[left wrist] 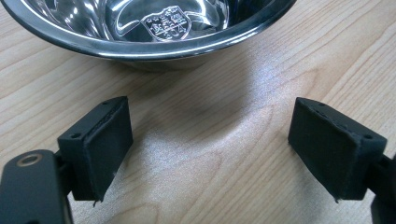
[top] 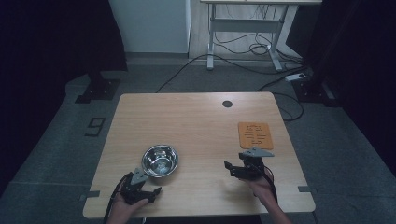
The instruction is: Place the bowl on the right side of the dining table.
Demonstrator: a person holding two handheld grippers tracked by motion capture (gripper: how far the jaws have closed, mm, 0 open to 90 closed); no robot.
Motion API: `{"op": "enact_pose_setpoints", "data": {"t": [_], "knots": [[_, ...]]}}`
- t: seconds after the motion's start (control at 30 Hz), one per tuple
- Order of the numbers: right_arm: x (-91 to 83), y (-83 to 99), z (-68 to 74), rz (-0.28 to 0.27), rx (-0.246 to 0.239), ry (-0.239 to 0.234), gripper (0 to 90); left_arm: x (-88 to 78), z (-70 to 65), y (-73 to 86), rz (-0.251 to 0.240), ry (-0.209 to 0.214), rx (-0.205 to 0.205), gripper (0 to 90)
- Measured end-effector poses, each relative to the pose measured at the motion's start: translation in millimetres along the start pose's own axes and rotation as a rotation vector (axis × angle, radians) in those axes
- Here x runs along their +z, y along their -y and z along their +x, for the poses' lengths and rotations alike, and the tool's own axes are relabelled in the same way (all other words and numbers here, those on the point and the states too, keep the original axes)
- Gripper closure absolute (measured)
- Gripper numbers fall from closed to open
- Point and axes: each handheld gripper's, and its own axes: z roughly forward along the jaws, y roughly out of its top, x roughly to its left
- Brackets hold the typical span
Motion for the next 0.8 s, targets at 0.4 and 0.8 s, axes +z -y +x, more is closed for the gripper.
{"op": "enact_pose_setpoints", "data": {"t": [0.4,0.8], "knots": [[5.4,-14.0,7.7,-0.005,-0.008,-0.018,24.3,0.0,0.0,0.0,0.000,0.000,0.000,13.3],[15.4,-23.6,15.8,0.006,-0.012,-0.034,24.5,0.0,0.0,0.0,0.000,0.000,0.000,13.3]]}}
